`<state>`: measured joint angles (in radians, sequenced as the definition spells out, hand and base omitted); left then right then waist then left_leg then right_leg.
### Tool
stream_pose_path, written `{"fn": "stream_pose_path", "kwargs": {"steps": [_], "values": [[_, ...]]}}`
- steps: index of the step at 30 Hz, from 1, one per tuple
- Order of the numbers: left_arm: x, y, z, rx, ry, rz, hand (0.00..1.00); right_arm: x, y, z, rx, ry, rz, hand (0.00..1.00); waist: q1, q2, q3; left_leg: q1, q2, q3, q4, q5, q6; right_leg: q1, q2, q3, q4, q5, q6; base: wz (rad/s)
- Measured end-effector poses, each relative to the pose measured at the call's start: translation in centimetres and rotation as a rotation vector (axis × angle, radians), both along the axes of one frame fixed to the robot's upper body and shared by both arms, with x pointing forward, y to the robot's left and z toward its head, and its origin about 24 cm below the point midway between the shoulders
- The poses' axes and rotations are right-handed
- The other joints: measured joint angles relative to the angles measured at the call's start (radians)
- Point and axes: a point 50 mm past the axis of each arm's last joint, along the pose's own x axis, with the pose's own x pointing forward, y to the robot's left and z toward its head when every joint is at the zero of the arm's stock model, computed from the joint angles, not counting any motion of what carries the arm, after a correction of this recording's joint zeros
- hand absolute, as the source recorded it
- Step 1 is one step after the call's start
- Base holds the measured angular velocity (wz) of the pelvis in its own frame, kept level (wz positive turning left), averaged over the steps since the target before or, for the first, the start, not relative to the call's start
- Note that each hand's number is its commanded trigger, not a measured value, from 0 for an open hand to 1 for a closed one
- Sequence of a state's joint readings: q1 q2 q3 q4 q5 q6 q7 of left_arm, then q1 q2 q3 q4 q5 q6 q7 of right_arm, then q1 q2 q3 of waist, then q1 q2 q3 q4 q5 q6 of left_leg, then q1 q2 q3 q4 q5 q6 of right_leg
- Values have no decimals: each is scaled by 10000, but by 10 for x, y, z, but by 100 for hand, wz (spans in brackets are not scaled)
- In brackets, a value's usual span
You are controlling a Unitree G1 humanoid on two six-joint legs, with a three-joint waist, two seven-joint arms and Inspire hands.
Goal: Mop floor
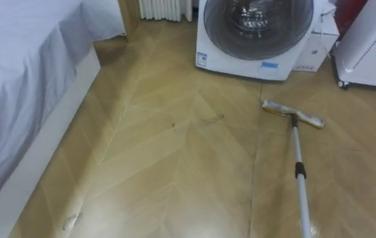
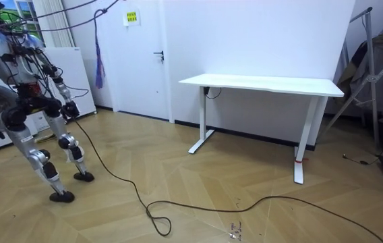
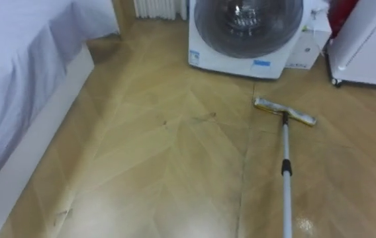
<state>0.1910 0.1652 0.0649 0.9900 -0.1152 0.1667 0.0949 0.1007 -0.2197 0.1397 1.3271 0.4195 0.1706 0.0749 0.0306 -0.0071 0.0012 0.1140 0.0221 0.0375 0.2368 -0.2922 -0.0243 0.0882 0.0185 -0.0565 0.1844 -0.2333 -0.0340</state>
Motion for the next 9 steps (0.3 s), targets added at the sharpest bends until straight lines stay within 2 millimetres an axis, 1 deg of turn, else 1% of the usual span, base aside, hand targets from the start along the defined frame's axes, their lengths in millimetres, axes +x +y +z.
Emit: {"fn": "stream_pose_path", "kwargs": {"steps": [1,2,3,4,5,6,7,8,9], "values": [[-1,1,0,20,2,49,0,2,1,0,26,-53,28,100,-1,0,-1,28,-6,27,-16,0,0,8,2,4,1,1,2,-21],[0,2,0,38,-7,90,0,4,2,0,71,-135,52,100,-10,-22,5,13,-28,46,68,0,1,31,-71,83,-6,45,27,-3],[2,2,1,49,-89,82,0,6,5,-1,139,-224,95,100,-43,-188,111,-349,-182,89,738,-23,28,179,-273,555,-64,73,18,14],[2,1,1,37,-114,64,0,9,7,-2,170,-293,104,100,-141,-251,129,-608,-242,59,976,-86,137,217,-414,966,-127,74,23,64],[8,-3,1,-38,-319,-5,0,8,6,-1,140,-296,-52,100,-359,-363,66,-1168,-398,-82,78,196,214,110,-540,1337,-119,61,70,66],[10,-4,2,-10,-447,-74,0,2,7,-2,144,-140,-305,100,-231,-384,-21,-1143,-448,335,-283,654,621,-62,-665,1338,-54,44,310,43],[9,-4,1,-10,-438,-64,0,1,7,-2,163,-107,-404,100,-68,-375,-3,-1061,-420,505,-336,703,664,-94,-663,1141,-64,99,433,-36],[6,-3,1,56,-341,-26,0,2,7,-2,235,-150,-484,100,285,-339,50,-900,-371,420,-318,708,675,-135,-602,586,-219,117,616,-103],[-3,-2,-1,85,-31,83,0,8,9,-2,357,-323,-434,100,617,-305,74,-696,-276,-294,-350,705,675,-427,-359,285,-595,181,428,-92]]}}
